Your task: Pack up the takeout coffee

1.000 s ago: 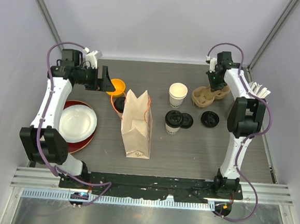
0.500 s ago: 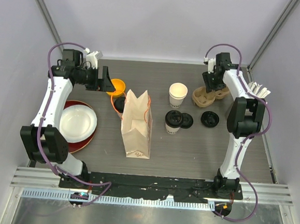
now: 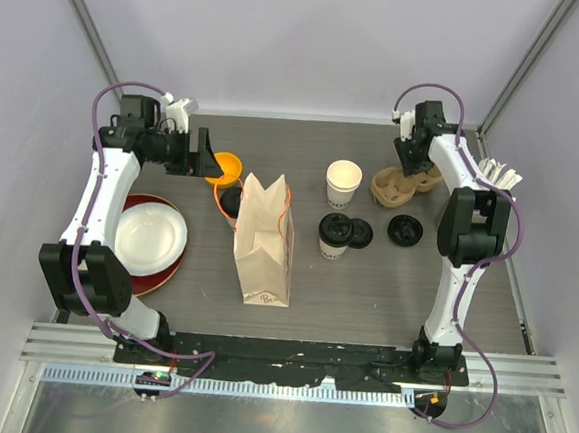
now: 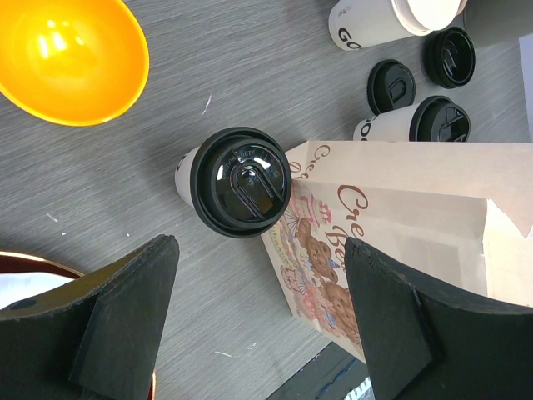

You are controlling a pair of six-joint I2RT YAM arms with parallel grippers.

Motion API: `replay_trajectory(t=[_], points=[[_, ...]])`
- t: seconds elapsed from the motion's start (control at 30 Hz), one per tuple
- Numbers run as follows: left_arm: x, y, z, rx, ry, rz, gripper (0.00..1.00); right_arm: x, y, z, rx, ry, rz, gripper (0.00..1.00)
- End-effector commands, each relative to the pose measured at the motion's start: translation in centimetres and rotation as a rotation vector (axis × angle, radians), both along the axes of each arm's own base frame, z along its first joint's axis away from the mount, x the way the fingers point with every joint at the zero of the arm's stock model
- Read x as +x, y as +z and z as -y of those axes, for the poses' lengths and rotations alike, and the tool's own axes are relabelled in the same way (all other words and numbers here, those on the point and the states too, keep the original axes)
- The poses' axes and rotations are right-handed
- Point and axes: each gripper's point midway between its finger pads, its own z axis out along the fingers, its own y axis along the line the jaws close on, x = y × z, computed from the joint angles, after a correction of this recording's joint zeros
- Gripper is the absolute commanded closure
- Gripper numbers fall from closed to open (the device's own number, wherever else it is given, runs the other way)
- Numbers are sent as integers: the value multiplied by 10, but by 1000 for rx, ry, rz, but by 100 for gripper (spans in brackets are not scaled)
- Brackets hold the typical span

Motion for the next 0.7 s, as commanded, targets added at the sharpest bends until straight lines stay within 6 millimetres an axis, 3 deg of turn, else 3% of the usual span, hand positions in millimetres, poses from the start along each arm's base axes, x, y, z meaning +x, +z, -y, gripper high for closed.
replay_trajectory(t=[0.0, 0.1, 0.33, 0.5, 0.67], points=[[3, 17, 0, -14, -16, 48, 15, 8, 12, -6, 8, 33, 41, 62], [3, 15, 1, -16, -18, 42, 15, 6, 6, -4, 2, 38, 22, 54], [3, 16, 2, -19, -22, 46, 15, 5, -10, -6, 13, 48, -16, 55], [3, 17, 1, -18, -20, 47, 15, 6, -10, -9, 31, 55, -16, 71], [3, 16, 2, -20, -23, 44, 15, 7, 11, -9, 26, 53, 28, 72]])
